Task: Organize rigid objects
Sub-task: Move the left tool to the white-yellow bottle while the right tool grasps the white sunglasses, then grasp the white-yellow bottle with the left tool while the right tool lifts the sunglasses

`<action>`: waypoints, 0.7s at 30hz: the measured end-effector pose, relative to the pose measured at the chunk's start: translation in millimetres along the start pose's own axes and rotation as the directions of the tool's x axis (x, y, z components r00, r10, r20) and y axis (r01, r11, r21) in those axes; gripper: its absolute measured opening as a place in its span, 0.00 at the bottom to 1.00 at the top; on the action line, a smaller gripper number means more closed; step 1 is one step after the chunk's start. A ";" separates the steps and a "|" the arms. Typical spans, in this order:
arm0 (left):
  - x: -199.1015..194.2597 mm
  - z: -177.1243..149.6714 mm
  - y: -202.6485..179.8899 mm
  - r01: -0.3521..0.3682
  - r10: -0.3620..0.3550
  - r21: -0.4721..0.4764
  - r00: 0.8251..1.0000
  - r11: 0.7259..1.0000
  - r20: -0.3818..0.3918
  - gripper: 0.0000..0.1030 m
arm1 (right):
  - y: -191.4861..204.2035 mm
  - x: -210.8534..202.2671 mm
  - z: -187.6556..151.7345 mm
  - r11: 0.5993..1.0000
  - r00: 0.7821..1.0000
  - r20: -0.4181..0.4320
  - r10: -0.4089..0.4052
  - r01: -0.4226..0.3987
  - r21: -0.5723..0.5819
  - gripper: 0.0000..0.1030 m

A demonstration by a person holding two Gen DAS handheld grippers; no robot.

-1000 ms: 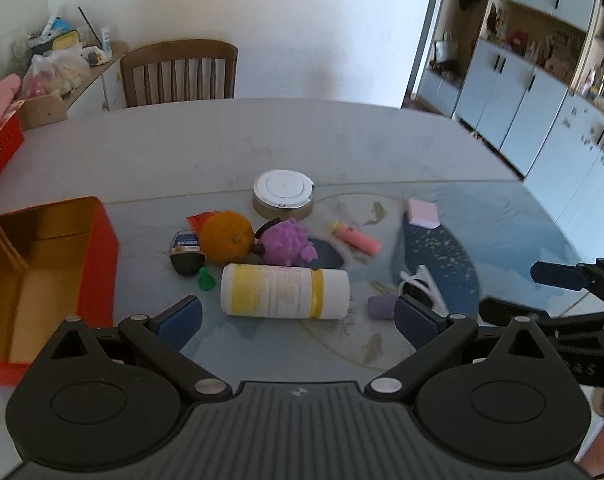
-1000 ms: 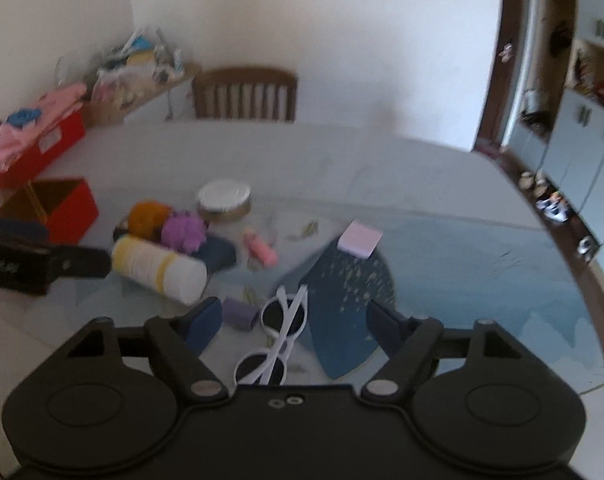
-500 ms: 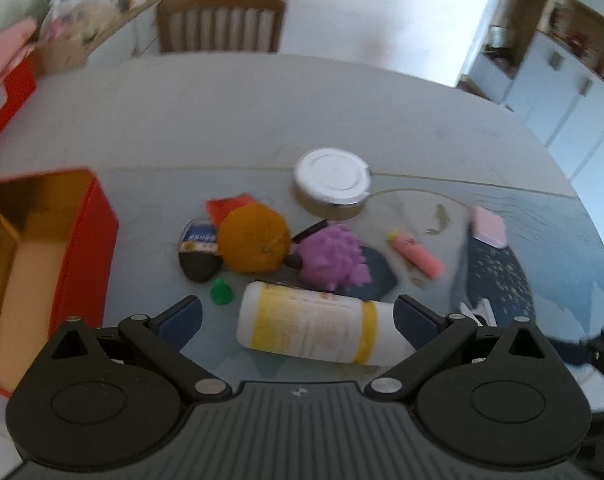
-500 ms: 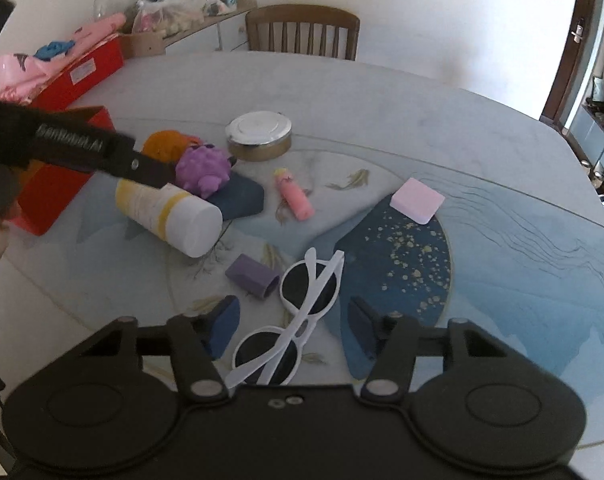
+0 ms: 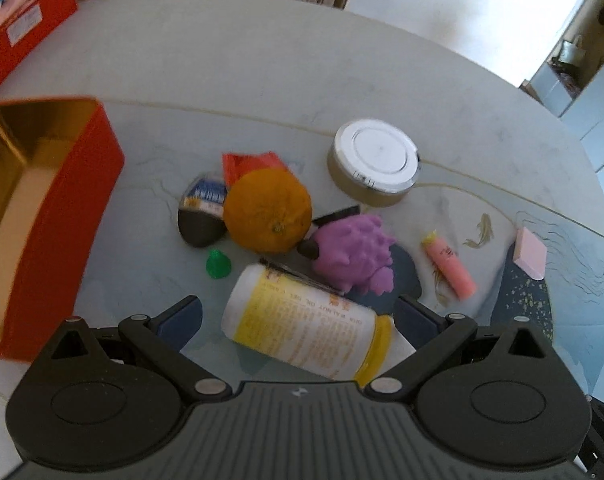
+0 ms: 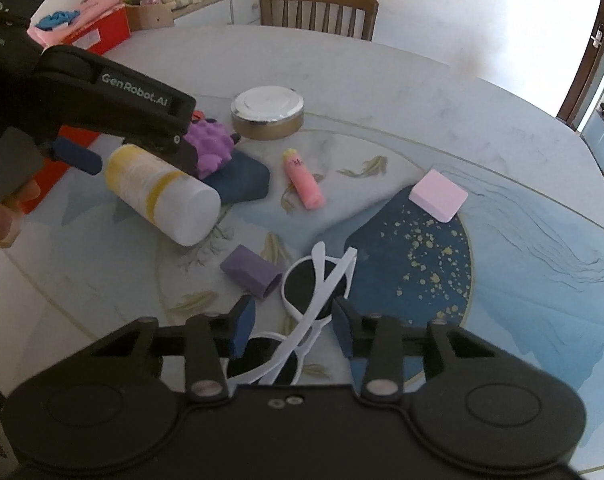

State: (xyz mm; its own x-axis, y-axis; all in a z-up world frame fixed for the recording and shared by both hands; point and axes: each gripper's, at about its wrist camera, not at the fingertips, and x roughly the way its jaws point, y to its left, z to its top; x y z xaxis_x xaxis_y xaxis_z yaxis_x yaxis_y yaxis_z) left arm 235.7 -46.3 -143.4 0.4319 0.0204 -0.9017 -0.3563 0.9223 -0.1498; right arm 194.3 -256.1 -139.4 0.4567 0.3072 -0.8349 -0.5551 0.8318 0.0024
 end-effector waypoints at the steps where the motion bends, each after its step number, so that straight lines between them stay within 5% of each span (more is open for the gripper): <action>1: 1.3 -1.3 1.2 0.005 -0.005 -0.010 1.000 1.000 -0.005 0.99 | -0.6 1.4 -0.6 1.000 1.000 -0.006 0.002 -0.002 0.004 0.38; 10: 2.2 -12.5 14.0 0.044 -0.045 -0.015 0.998 0.999 -0.046 0.99 | -8.3 2.2 -3.8 0.999 1.000 -0.016 0.017 -0.016 0.037 0.18; 15: -0.5 -19.3 18.3 0.068 -0.068 0.007 0.996 0.998 -0.058 0.98 | -15.3 3.5 -4.7 0.996 0.999 -0.014 0.038 -0.036 0.080 0.17; 21: -4.4 -24.5 21.0 0.124 -0.124 0.008 0.991 0.992 -0.059 0.79 | -12.4 3.6 -3.5 0.995 0.999 -0.011 0.042 -0.041 0.087 0.15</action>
State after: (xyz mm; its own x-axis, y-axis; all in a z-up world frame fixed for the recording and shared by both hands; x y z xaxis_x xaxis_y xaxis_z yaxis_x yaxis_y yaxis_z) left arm 206.0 -36.5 -152.5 0.4234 -0.1165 -0.8984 -0.2932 0.9207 -0.2575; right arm 200.4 -266.9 -144.3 0.4253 0.3371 -0.8399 -0.5111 0.8554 0.0845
